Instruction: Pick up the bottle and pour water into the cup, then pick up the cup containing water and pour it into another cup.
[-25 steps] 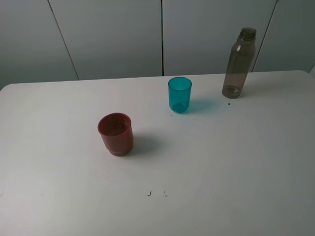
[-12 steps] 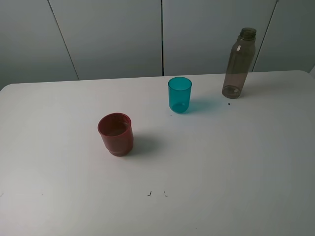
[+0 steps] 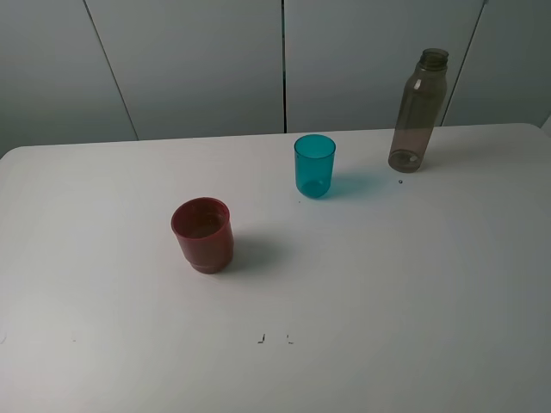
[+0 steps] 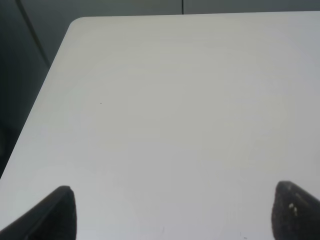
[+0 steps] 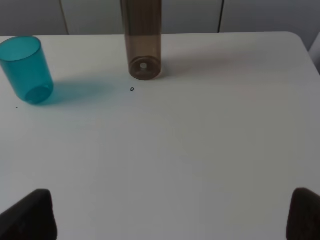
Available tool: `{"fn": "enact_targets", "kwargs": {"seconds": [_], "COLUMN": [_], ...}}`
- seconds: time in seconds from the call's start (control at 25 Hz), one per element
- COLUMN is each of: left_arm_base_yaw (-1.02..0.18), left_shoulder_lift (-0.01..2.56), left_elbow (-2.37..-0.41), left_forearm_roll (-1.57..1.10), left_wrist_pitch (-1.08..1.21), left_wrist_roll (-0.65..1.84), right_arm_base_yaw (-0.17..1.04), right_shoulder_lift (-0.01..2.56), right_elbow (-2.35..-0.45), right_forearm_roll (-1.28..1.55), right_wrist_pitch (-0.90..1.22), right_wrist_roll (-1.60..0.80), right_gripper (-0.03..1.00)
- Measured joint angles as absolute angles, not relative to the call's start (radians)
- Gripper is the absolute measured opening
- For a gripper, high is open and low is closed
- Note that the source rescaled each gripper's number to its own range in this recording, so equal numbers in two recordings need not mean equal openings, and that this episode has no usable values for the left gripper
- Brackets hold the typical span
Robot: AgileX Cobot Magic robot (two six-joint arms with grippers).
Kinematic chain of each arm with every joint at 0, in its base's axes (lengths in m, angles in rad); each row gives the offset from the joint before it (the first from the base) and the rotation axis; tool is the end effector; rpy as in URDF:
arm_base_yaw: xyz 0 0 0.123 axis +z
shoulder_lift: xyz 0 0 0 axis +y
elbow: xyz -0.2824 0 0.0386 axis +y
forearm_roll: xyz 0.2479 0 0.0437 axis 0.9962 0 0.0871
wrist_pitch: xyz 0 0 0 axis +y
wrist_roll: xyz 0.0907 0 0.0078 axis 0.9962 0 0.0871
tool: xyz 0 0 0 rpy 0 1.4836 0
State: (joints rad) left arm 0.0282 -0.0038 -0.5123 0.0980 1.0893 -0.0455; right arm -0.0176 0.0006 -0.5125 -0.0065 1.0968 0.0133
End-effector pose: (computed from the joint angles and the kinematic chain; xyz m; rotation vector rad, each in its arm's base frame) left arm -0.0085 0.0077 0.2786 -0.0828 2.0529 0.1067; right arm -0.0077 -0.0004 0.2777 0.0324 2.0682 -0.0105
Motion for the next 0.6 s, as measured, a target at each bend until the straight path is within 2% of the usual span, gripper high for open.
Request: {"fn": "enact_targets", "kwargs": {"seconds": [0.6], "left_arm_base_yaw": [0.028], "left_shoulder_lift": [-0.004], "left_elbow": [-0.512], "left_forearm_roll": [0.098], "left_wrist_pitch": [1.089], "left_wrist_roll": [-0.045], "right_arm_base_yaw": [-0.024], "right_shoulder_lift": [0.001], "right_elbow": [-0.513], "right_forearm_roll": [-0.007], "right_wrist_pitch": [1.097], "right_wrist_roll": [0.017], "right_gripper": [0.99]}}
